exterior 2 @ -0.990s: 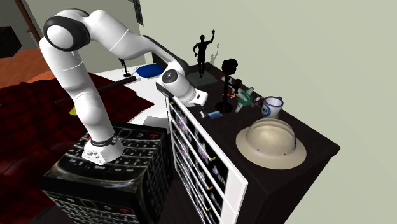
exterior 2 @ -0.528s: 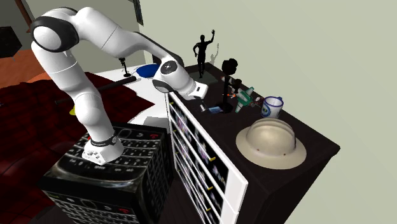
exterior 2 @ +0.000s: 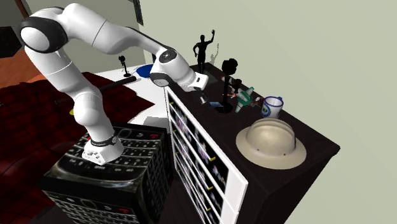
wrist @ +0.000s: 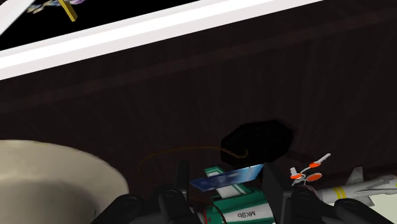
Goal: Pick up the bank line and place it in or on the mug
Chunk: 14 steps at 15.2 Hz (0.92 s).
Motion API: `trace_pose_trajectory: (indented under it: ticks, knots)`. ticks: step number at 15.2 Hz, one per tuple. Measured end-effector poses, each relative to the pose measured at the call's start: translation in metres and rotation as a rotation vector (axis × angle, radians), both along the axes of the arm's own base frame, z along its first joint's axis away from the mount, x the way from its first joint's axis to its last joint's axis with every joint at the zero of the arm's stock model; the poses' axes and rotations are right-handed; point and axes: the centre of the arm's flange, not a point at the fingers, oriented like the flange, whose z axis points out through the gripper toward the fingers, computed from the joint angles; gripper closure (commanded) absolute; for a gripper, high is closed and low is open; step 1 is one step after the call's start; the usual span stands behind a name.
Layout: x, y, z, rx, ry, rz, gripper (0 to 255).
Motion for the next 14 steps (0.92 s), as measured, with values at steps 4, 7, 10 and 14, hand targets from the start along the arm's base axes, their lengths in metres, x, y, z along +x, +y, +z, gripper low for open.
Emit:
trace_pose_trajectory:
  ticks: [4,7,10,14]
  knots:
    - [0.0,0.0,0.02,0.0,0.0,0.0,255]
    - [0.0,-0.001,0.036,0.0,0.0,0.0,255]
    - [0.0,0.0,0.052,0.0,0.0,0.0,255]
    - [0.016,0.006,0.064,0.0,-0.001,0.0,255]
